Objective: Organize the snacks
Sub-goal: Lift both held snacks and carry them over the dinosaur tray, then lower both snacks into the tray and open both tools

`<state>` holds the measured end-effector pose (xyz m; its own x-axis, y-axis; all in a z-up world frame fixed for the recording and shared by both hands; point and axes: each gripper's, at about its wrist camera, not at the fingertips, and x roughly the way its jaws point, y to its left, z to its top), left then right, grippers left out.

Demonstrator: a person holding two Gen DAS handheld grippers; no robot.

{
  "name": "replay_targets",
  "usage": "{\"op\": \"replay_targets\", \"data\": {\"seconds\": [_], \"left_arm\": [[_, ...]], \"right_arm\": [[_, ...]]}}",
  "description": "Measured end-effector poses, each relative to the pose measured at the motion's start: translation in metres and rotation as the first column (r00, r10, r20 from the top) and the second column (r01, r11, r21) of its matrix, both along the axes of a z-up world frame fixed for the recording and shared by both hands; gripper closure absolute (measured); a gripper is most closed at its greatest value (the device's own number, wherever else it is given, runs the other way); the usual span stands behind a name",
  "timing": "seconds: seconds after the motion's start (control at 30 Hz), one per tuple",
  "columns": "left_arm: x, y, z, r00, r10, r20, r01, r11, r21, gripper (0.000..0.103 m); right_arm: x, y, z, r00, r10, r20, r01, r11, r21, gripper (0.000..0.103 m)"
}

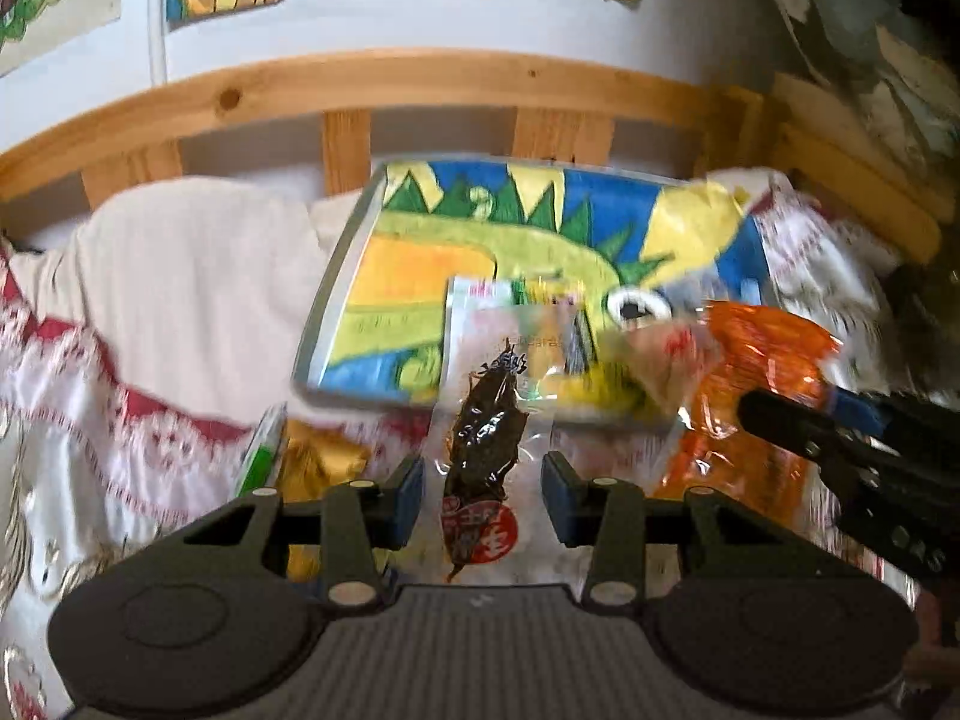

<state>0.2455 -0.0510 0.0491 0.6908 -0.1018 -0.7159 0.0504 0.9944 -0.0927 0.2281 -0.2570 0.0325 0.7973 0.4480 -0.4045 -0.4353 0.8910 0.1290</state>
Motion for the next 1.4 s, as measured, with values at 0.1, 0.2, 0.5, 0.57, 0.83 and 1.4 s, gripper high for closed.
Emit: {"op": "replay_targets", "data": {"seconds": [0.1,0.2,0.5,0.57,0.83,1.4], "left_arm": [[0.027,-0.009,0.008,1.000,0.029,0.010,-0.029,0.999,-0.019,0.057],[0.051,-0.020,0.011,0.999,0.047,0.009,-0.046,0.999,-0.028,0.057],[0.107,-0.058,0.011,0.999,0.039,-0.006,-0.039,0.999,0.008,0.056],[0.113,-0.062,0.006,0.999,0.043,-0.008,-0.043,0.999,0.017,0.056],[0.130,-0.068,-0.025,0.999,0.047,-0.011,-0.047,0.999,0.026,0.056],[0.138,-0.063,-0.038,0.998,0.060,-0.033,-0.060,0.998,-0.008,0.048]], "right_arm": [[0.014,-0.009,0.004,0.998,-0.045,0.040,0.043,0.999,0.029,0.074],[0.032,-0.023,0.006,0.994,-0.097,0.051,0.094,0.994,0.063,0.074],[0.080,-0.043,0.006,0.988,-0.144,0.048,0.139,0.985,0.099,0.074],[0.090,-0.043,0.002,0.989,-0.147,0.035,0.143,0.985,0.093,0.074],[0.113,-0.042,-0.023,0.989,-0.138,-0.048,0.140,0.989,0.048,0.073],[0.114,-0.037,-0.026,0.987,-0.160,-0.016,0.160,0.987,-0.019,0.046]]}}
